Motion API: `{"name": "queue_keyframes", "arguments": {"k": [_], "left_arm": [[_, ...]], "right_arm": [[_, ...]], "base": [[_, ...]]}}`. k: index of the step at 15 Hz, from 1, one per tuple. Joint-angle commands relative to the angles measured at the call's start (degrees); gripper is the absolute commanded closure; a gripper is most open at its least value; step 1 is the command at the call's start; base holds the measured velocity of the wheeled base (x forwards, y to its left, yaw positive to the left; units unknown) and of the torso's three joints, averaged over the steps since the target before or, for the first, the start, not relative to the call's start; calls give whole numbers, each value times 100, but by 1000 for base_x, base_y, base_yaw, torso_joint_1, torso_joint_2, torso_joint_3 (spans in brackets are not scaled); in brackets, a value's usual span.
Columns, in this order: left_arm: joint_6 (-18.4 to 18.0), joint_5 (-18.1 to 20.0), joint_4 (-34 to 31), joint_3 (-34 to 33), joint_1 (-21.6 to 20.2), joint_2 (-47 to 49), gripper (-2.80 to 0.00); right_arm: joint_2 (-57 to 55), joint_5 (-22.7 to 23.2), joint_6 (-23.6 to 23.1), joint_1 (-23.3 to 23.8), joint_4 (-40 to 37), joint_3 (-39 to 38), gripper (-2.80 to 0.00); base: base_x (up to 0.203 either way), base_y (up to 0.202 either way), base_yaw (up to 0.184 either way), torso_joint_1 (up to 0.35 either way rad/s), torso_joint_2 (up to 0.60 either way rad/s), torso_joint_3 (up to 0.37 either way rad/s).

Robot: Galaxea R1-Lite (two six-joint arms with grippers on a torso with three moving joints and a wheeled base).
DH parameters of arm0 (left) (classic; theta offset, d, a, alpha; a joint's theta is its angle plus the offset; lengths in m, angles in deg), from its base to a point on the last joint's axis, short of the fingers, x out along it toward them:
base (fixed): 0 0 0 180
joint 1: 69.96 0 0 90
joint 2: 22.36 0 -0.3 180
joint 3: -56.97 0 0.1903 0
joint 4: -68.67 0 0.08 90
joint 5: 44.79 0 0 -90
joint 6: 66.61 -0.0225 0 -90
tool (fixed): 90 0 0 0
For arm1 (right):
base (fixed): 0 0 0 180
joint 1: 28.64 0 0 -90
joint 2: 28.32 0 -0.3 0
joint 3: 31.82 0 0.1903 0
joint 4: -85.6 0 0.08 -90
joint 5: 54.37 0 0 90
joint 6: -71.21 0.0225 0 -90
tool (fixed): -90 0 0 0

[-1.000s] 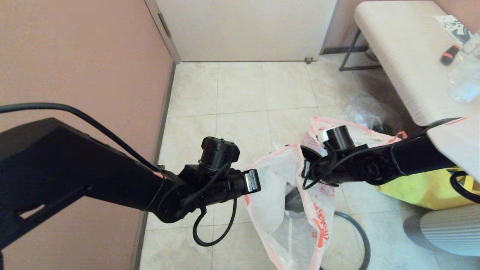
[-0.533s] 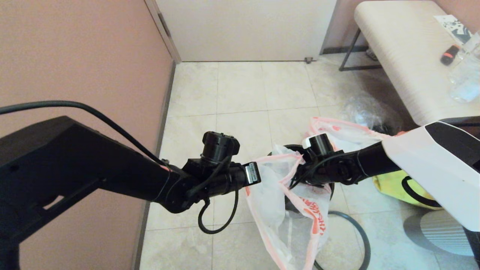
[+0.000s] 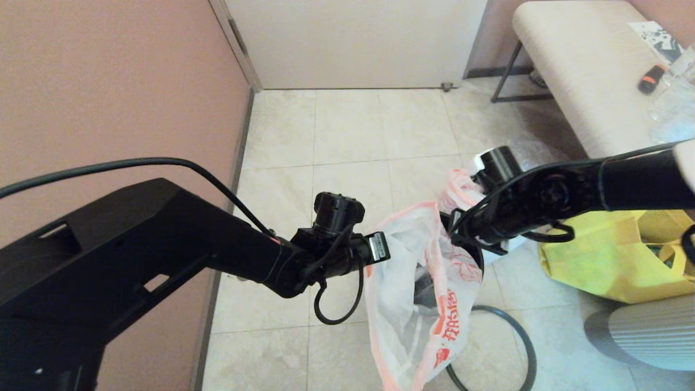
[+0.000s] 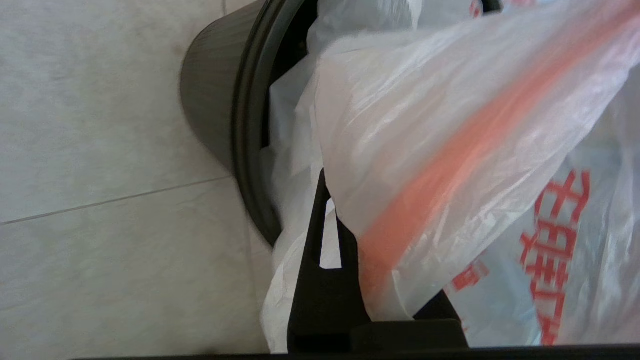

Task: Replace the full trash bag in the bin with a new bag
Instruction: Put the new garbage bag on the trash can

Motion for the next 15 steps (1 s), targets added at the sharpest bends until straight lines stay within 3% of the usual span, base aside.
{"name": "queue_keyframes", "arguments": {"k": [1,4,9,10,15], "left_arm": [[157,2,12,168,-27,155,0],[549,25,2,288,-3,79,0],[606,28,2,382,-108,-28,0],[605,28,2,357,-100,-54,0],[596,28,2,348,-100,-11,0]], "right_arm": [[1269,-18,63,-57,-1173,-191,0],[1683,-120,78,-686,-1934,-651,0],[1561,-356,87,-1532,-2014,-1256,0],[1528,-366,94,-1707,-1994,-1260,-280],[1459,-715,102,-2048,-1772,-1349,-280]], "base": [[0,0,0,0,0,0],[0,0,0,0,0,0],[0,0,0,0,0,0],[0,0,0,0,0,0],[0,0,0,0,0,0]]}}
